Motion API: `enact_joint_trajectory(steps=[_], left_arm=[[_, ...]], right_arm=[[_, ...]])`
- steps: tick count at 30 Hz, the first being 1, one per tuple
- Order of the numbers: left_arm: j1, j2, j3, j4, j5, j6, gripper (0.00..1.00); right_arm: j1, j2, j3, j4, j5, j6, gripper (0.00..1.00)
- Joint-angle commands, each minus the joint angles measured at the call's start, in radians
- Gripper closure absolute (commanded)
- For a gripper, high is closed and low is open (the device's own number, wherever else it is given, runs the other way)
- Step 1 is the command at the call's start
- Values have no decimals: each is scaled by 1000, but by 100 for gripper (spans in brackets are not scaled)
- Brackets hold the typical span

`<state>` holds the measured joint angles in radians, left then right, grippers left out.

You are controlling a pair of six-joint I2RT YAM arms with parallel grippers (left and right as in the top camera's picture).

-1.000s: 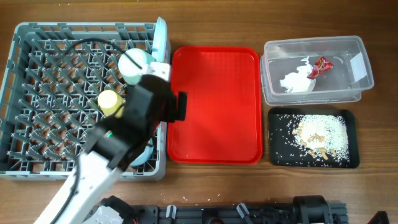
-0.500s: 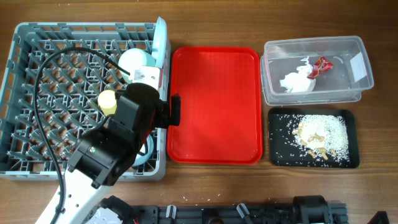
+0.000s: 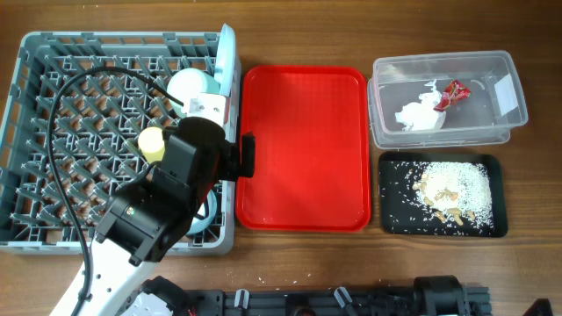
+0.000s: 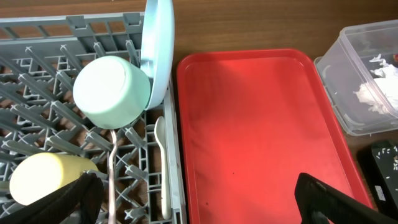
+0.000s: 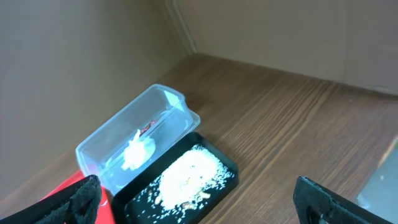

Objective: Sort waste into correct bins and load items into the dishwasher rack

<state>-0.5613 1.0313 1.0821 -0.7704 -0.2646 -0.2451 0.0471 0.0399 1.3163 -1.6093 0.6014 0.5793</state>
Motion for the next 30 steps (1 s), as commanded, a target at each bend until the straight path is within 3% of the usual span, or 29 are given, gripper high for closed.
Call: enact_joint_trajectory(steps=[1,4,6,9,10,13,16,19,25,27,30], left_arm=[[-3,5,9,-1,-2,-9,0],[-3,5,9,-1,-2,-9,0],[-3,5,9,-1,-2,-9,0],[-3,5,9,-1,-2,-9,0],[-3,5,9,-1,-2,-9,0],[-3,5,9,-1,-2,-9,0],[-3,5,9,-1,-2,-9,0],[-3,5,9,-1,-2,-9,0],[-3,5,9,-1,-2,-9,0],[-3,5,9,-1,-2,-9,0],[-3,5,9,-1,-2,-9,0]], right_arm=[[4,0,-3,2,54,-2,0],[5,0,-12,111,35,55,0],[16,0,-97,415,-40,-89,0],[19,0,-397,1095,-384,-571,0],[19,0,-521,1299,-505,-666,0],[19,0,-871,1735,-687,-710,0],[19,0,-1095,1825,-759,-707,0],[19,-38,-1198,1781,-760,-708,0],[19,-37,-1305,1728,-761,-711,0],[19,-37,-1311,1611,-743,-709,0],[19,-36,-1311,1619,-739,-709,0]])
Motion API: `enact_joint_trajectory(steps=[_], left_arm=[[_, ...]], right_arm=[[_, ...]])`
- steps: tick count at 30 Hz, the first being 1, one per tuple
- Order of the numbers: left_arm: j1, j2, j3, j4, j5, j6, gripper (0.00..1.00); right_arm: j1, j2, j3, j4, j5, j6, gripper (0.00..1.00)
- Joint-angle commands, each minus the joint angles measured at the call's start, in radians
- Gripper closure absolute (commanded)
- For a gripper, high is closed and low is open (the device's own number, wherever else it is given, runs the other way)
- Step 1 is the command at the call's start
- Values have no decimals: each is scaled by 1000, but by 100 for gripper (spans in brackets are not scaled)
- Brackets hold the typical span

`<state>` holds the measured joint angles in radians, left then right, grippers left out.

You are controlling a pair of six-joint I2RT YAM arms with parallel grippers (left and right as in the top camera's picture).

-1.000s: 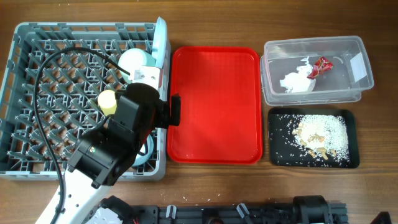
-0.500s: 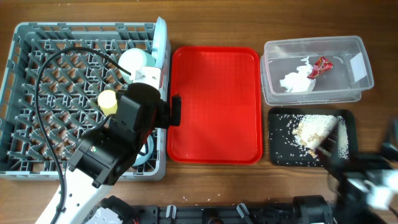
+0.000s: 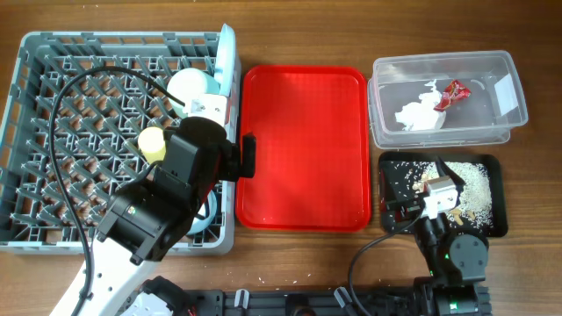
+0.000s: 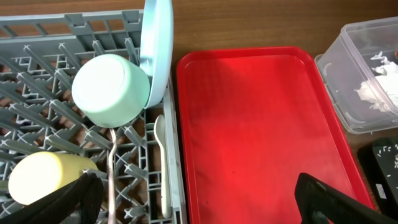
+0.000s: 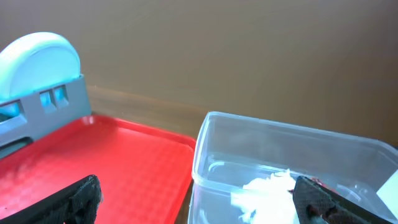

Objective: Sort waste into correct bins and load items into the dishwasher rack

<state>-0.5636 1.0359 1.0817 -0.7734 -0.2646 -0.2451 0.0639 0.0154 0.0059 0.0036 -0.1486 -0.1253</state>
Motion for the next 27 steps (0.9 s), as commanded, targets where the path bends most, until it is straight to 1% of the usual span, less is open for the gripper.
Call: enact_joint_trajectory(steps=[1,14,18,19,21,23,25,27], left_arm=[[-1,0,10,2,-2,-9,0],[-1,0,10,1,-2,-9,0],[13,-28,5,-61,-2,-9,0],[45,-63,-1,-66,4,-9,0],[152,-161,-8,-80,71,-10,0],[321,-311,-39,-82,160,-11,0],[489,-510,-102,-86,230,-27,0],[551,-638,-167,-100,244,-29,0]], right_arm=[[2,-12,0,6,11,-4,0],[2,-12,0,6,11,-4,0],[2,-12,0,6,11,-5,0],[2,-12,0,6,11,-5,0],[2,-12,0,6,11,-5,0],[2,-12,0,6,11,-5,0],[2,-12,0,6,11,-4,0],[2,-12,0,6,11,-4,0]])
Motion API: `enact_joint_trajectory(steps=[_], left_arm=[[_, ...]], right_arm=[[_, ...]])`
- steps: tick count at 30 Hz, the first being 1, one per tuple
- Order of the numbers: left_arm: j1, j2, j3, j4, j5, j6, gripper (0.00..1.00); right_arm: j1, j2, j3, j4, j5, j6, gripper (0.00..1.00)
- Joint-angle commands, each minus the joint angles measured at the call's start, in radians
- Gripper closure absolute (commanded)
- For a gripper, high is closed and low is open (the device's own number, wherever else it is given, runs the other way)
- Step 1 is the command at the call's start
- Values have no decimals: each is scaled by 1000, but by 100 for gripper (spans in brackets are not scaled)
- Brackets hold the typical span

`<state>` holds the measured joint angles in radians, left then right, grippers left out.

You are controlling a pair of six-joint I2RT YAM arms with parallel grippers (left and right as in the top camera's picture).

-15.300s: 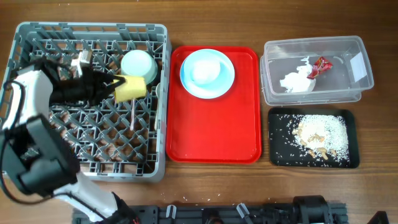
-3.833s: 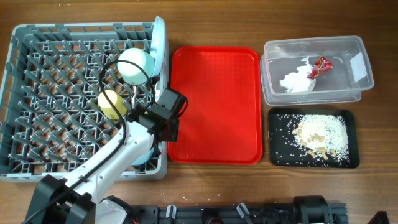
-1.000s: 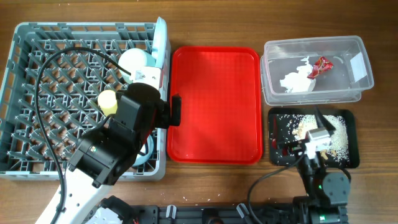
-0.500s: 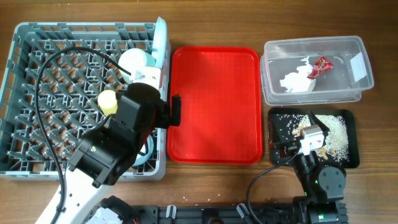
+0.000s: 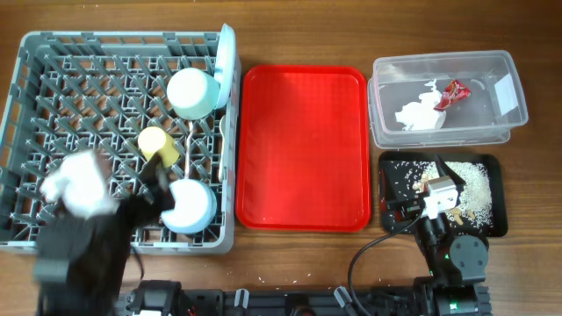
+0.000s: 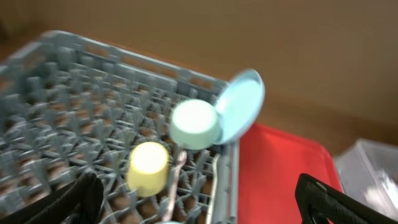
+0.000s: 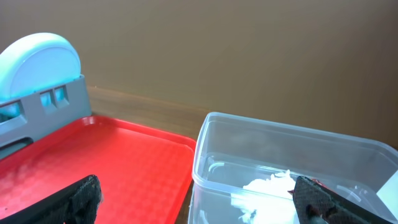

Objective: Sort waste into correct bins and load items into the dishwasher rack

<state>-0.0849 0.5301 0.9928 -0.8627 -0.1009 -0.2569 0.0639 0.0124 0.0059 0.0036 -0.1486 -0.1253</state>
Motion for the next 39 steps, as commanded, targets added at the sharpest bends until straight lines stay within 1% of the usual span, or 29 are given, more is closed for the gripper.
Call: enact_joint_trajectory(steps=[1,2,3,5,6,7,8,9,10,11,12,14,18,22,23,24,25,26,27,28,39], left_arm=[[110,-249,-164,-13,82,-17,0],[123,-300,-211,-11,88,-23,0],[138,-358,-271,-6,94,-54,0],[154,-451,-388,46,97,-160,0],[155,-492,-454,135,98,-219,0],[155,-526,-525,249,113,-257,0],[155,-525,-584,383,142,-284,0],[155,-525,-660,572,201,-283,0],[155,-526,-700,677,224,-283,0],[154,-527,-760,827,236,-283,0],[154,-526,-812,939,236,-283,0],[154,-526,-872,1025,235,-283,0],[140,-527,-970,1032,227,-272,0],[91,-527,-987,955,128,-264,0],[84,-527,-987,925,103,-188,0],[83,-527,-987,877,103,-63,0],[83,-526,-987,835,103,33,0],[83,-526,-987,794,103,107,0],[83,-527,-987,787,103,185,0],[83,-526,-987,790,103,227,0],[83,-525,-987,789,103,227,0]], right_arm=[[2,-9,0,6,11,-4,0],[2,-9,0,6,11,-5,0],[2,-9,0,6,11,-5,0],[2,-9,0,6,11,-5,0],[2,-9,0,6,11,-4,0],[2,-9,0,6,11,-5,0],[2,-9,0,6,11,-5,0],[2,-9,0,6,11,-5,0],[2,-9,0,6,11,-5,0],[2,-9,0,6,11,-5,0],[2,-9,0,6,11,-4,0],[2,-9,0,6,11,-5,0],[2,-9,0,6,11,-5,0],[2,-9,0,6,11,-5,0],[2,-9,0,6,11,-5,0],[2,-9,0,6,11,-5,0],[2,-9,0,6,11,-4,0],[2,-9,0,6,11,-5,0],[2,-9,0,6,11,-5,0],[2,-9,0,6,11,-5,0],[2,-9,0,6,11,-5,0]])
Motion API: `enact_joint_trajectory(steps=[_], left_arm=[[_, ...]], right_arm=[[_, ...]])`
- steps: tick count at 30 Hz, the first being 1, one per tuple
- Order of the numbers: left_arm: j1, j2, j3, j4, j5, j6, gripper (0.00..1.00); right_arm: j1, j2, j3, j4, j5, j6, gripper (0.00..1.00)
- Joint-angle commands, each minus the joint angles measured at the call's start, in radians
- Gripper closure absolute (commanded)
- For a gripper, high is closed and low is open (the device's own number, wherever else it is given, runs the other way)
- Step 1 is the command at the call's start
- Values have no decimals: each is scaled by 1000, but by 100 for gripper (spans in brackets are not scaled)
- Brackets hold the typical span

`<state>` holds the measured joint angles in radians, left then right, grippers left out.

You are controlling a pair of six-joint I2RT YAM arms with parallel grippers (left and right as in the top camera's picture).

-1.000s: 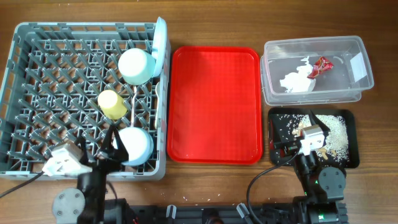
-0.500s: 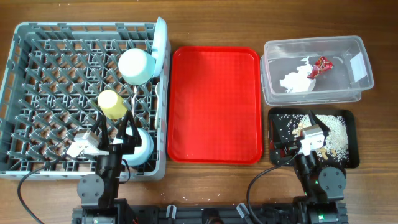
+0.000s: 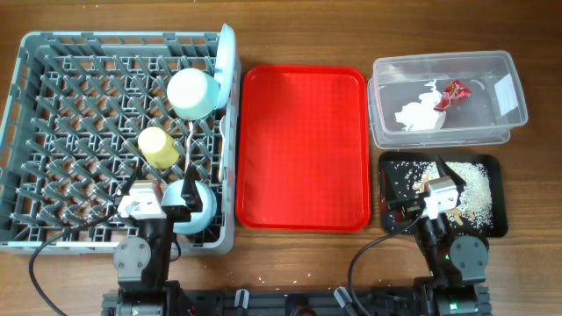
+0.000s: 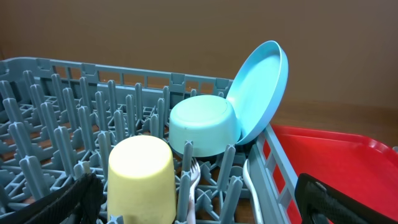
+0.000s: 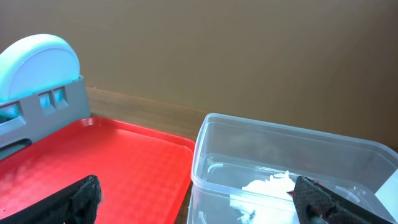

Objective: Sort waste into correct bins and load items into the dishwasher rack

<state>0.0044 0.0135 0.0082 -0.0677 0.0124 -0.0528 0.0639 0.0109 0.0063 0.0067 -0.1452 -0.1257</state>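
The grey dishwasher rack (image 3: pixel 35 132) holds an upturned mint cup (image 3: pixel 192 92), a yellow cup (image 3: pixel 158 147), an upright blue plate (image 3: pixel 225 61), a blue bowl (image 3: pixel 198 209), a fork (image 4: pixel 191 180) and a white spoon (image 4: pixel 249 180). The clear bin (image 3: pixel 448 132) contains white tissue (image 3: pixel 417 114) and a red wrapper (image 3: pixel 454 90). Rice scraps lie in the black tray (image 3: pixel 395 219). My left gripper (image 4: pixel 199 205) is open, low at the rack's front edge, facing the yellow cup. My right gripper (image 5: pixel 199 205) is open, low by the black tray, facing the clear bin.
The red tray (image 3: pixel 303 145) lies between the rack and the bins with nothing on it. Both arm bases sit at the table's front edge, the left one (image 3: pixel 140 259) below the rack and the right one (image 3: pixel 457 254) below the black tray.
My left arm was a blur over the rack's front left, its camera high above the rack. Now it sits low at the rack's front edge. The right arm has not moved.
First my left arm reached over the rack's right side, open, and the right arm was raised out of the overhead view. Then the right arm sat low by the black tray. The left arm then left the rack and now rests at its front edge. Nothing else moved.
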Motion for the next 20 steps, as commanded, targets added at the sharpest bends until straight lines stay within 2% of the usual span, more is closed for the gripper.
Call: enact_joint_trajectory(steps=[1,20], left_arm=[[-6,-9,-3,-6,-10,23,0],[-6,-9,-3,-6,-10,23,0]], right_arm=[[2,-7,-1,3,7,-4,0],[2,-7,-1,3,8,-4,0]])
